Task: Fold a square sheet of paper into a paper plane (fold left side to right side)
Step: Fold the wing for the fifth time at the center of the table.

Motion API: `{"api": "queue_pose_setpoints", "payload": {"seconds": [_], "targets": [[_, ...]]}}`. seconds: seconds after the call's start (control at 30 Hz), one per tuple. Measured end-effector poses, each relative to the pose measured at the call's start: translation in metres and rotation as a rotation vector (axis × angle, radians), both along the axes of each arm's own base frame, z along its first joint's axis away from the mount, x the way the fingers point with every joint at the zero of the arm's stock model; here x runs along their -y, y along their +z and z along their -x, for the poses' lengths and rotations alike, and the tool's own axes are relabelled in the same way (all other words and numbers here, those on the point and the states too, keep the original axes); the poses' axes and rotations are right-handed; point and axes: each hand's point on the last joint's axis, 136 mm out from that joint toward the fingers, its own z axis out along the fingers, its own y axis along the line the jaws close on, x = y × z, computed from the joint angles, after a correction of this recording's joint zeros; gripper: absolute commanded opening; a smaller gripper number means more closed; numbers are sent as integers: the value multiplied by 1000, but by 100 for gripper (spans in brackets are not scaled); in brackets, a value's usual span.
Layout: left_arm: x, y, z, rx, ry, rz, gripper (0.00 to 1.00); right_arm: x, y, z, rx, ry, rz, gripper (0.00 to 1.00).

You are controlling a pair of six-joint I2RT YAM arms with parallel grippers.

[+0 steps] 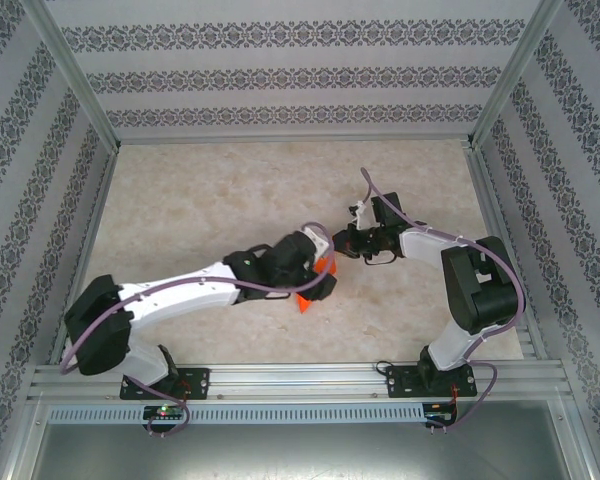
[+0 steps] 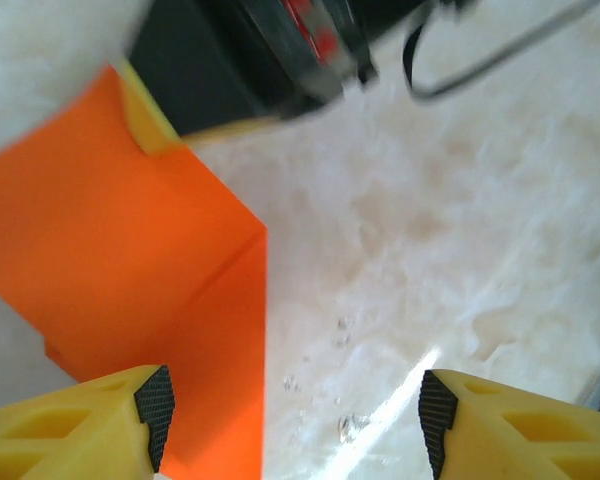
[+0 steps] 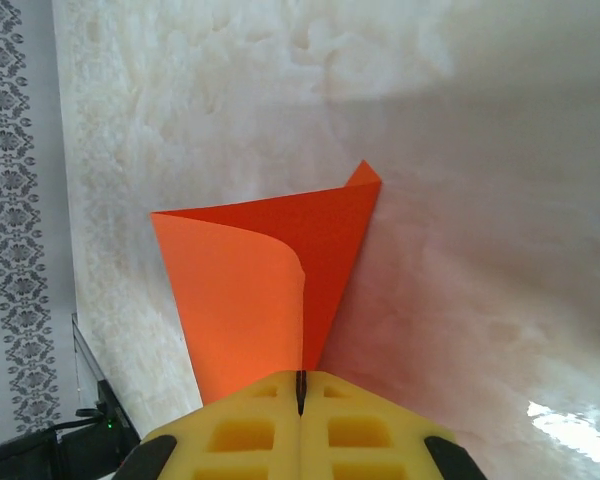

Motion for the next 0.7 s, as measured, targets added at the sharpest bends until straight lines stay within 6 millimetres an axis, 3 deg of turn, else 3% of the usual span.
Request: {"api": "queue_pose_setpoints", "payload": {"seconds": [0.1,0.23,0.37,0.57,0.7], "targets": [[8,-25,5,-6,0,-116,72,-2,1,0,-19,-11,9,0],[4,-48,3,-1,38,-228,75,-1,-1,0,-43,-33,22,0],[-6,-55,-3,24,90,-315,76,-1,-3,2,-64,-43,30,0],[-1,-66,-7,52,124,-394,77,0,-4,2,-73,-53,37,0],[-1,-80,-6,55,132,-459,72,0,-3,0,-73,-58,39,0]]}}
